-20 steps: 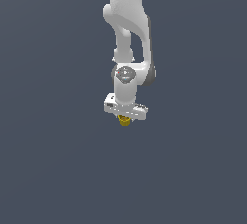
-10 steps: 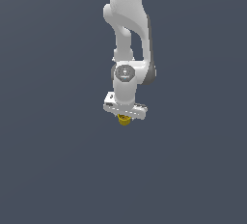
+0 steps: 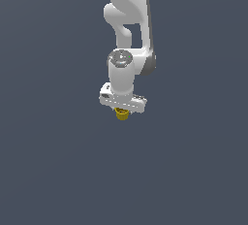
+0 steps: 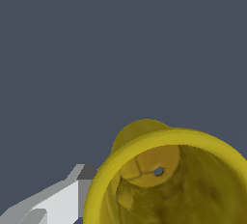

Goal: Pick up the object and move it to a goal position.

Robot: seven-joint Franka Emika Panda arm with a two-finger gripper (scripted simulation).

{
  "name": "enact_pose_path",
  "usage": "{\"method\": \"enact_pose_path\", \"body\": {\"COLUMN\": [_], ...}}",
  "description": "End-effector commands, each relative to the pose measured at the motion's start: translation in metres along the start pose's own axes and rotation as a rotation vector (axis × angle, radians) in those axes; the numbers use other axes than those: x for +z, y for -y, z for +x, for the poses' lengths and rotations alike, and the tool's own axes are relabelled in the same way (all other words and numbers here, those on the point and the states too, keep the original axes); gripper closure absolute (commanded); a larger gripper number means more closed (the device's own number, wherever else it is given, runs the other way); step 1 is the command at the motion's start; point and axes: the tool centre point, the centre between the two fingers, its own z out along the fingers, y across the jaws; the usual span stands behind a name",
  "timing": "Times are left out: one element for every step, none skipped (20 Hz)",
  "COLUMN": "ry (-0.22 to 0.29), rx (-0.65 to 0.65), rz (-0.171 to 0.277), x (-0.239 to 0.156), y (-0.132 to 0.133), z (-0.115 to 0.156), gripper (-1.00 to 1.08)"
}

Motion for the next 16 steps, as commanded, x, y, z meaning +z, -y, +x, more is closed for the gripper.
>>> {"method": "enact_pose_path", "body": {"ry": [-0.002,-0.002,-0.002,-0.002,-0.002,-0.002,-0.002,-0.002,-0.002,-0.002,-0.002,-0.002,-0.002,-0.002,-0.002,-0.002], "rx": [0.000,0.000,0.000,0.001,0.001,0.001,0.001,0.001,0.001,0.001,0.001,0.001,0.001,0.001,0.001,0.001], "rz": [0.001,0.001,0.001,0.001,0.001,0.001,0.001,0.001,0.001,0.001,0.001,0.001,0.001,0.001,0.001,0.001], "x": [-0.023,-0.033,-0.043,-0.053,-0.065,-0.076,-0.088,-0.100,-0.111,-0.122,-0.133,-0.144,-0.154,-0.164,-0.173,-0.182], "y": [-0.006,-0.008,-0.011,-0.014,-0.017,-0.020,-0.024,-0.027,-0.030,-0.033,-0.035,-0.038,-0.041,-0.043,-0.046,-0.048], "z": [0.000,0.000,0.000,0.000,0.000,0.000,0.000,0.000,0.000,0.000,0.000,0.000,0.000,0.000,0.001,0.001], "gripper": [1.08,1.08,1.08,1.08,1.08,1.08,1.08,1.08,1.08,1.08,1.08,1.08,1.08,1.08,1.08,1.08]}}
